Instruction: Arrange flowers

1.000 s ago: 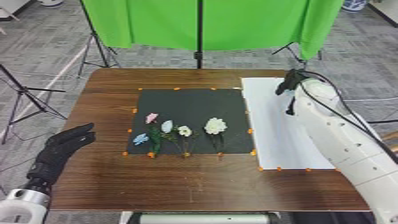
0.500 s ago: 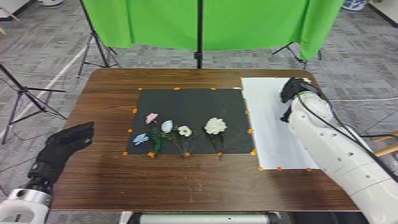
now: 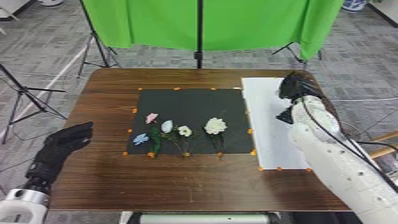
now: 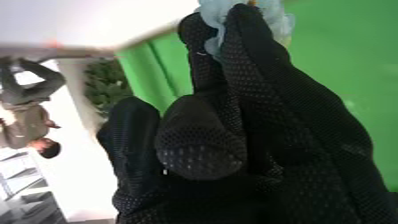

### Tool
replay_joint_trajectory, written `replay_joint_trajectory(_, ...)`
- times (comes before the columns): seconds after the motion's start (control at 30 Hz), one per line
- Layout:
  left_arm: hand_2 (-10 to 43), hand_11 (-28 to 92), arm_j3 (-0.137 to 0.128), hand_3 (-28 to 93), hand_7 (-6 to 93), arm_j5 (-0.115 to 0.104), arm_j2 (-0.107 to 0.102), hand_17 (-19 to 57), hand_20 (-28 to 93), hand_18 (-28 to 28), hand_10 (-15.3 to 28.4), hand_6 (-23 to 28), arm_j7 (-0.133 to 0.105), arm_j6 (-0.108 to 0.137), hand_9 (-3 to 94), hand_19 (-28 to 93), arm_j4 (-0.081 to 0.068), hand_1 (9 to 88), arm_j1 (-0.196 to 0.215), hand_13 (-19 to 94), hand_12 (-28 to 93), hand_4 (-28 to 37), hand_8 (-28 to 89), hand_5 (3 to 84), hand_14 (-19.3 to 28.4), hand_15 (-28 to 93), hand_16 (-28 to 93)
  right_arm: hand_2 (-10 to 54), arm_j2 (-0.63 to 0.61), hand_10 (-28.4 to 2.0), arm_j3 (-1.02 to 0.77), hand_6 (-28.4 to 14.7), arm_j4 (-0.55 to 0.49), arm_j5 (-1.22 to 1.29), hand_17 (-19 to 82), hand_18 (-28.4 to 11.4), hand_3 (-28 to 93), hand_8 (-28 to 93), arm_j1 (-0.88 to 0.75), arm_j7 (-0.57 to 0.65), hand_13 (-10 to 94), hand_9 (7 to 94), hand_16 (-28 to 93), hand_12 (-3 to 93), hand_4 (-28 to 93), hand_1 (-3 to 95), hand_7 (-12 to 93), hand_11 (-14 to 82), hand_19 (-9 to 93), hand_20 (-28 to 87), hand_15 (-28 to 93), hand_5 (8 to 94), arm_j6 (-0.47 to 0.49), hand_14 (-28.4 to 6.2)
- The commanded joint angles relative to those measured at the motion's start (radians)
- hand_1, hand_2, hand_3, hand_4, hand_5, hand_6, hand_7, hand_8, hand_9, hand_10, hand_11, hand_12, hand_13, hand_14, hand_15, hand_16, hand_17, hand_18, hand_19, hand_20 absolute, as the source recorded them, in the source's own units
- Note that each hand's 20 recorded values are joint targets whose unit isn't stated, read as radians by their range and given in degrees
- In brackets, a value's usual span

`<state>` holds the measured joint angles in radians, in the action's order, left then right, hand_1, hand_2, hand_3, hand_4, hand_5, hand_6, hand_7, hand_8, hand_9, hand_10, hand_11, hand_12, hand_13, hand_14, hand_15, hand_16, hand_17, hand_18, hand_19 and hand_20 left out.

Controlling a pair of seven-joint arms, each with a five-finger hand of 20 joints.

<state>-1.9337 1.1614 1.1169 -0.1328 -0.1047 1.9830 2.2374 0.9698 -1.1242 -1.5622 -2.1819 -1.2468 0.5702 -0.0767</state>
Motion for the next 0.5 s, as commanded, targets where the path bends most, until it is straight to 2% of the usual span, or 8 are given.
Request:
replay_joint_trajectory(0.03,-6.6,18,-0.006,65,12.0,0.001,0.002,10.7,23,12.0,12.8,5.2,0.012,-0.003,39.9,11,0.001,39.5,0.012,32,11,-9.3,-6,45.2,15.7,12,2,-9.5,-0.027,-8.4,-0.024,0.8,-0.284,0.000,54,-18.2,56,6,-0.155,-0.042,84,84.1,33,43.3,-21,67.0,29,9.7,93,61,72,78.9,0.085,-2.3)
replay_joint_trajectory(0.13,-6.6,18,-0.005,65,11.8,0.001,-0.002,10.7,23,12.0,12.8,5.3,0.019,-0.007,39.9,11,0.000,39.3,0.006,32,11,-9.4,-6,45.3,15.7,12,2,-9.5,-0.003,-8.4,-0.040,0.7,-0.338,0.022,55,-18.2,56,6,-0.227,-0.044,84,84.1,33,43.4,-21,67.0,29,9.7,93,61,72,78.9,0.103,-2.4)
replay_joint_trajectory(0.43,-6.6,18,-0.006,65,11.7,-0.001,-0.008,10.5,22,12.0,12.8,5.3,0.022,-0.013,40.1,11,-0.003,38.8,0.003,32,11,-9.6,-6,45.4,15.9,13,2,-9.5,0.051,-8.3,-0.055,0.5,-0.381,0.006,55,-18.2,56,7,-0.330,-0.071,84,84.0,33,43.7,-20,66.7,29,9.7,93,61,72,78.8,0.154,-2.3)
replay_joint_trajectory(0.5,-6.6,18,-0.005,65,11.6,-0.002,-0.010,10.5,22,12.1,12.9,5.4,0.024,-0.014,40.3,11,-0.005,38.8,0.002,32,11,-9.6,-6,45.4,15.9,12,2,-9.5,0.038,-8.4,0.028,0.5,-0.354,0.004,55,-18.2,56,7,-0.313,-0.053,84,83.9,33,43.7,-20,66.7,29,9.7,93,61,72,78.6,0.098,-2.3)
